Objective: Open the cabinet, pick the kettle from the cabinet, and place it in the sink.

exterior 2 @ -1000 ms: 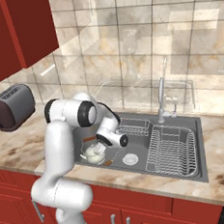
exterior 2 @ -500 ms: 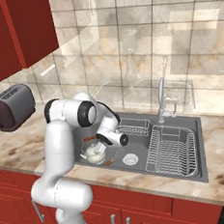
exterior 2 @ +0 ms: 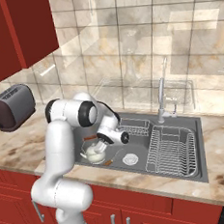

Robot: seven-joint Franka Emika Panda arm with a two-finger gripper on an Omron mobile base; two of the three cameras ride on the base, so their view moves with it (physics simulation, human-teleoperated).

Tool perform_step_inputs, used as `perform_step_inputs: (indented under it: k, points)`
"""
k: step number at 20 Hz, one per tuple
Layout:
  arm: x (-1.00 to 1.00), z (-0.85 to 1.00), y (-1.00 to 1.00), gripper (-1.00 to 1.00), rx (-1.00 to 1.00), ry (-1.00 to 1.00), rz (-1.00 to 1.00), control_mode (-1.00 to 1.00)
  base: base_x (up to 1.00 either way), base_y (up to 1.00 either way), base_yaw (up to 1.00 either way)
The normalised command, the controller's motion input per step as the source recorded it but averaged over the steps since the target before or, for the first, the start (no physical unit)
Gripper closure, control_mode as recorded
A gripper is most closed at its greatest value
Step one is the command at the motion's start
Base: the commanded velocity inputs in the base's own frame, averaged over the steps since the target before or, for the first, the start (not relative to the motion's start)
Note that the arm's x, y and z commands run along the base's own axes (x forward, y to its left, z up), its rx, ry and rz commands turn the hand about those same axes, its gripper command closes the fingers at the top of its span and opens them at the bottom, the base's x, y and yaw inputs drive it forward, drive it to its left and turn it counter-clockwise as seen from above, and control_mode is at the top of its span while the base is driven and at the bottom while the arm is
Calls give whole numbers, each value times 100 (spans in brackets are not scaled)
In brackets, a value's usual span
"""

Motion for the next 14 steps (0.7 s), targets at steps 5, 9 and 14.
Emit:
perform_step_inputs:
  k: [5, 9, 14]
  points:
    - [-18, -37, 2, 100, 0, 0, 0, -100, 0, 0, 0]
    - [-17, -37, 0, 100, 0, 0, 0, -100, 0, 0, 0]
    - [-21, -37, 0, 100, -1, 0, 0, -100, 0, 0, 0]
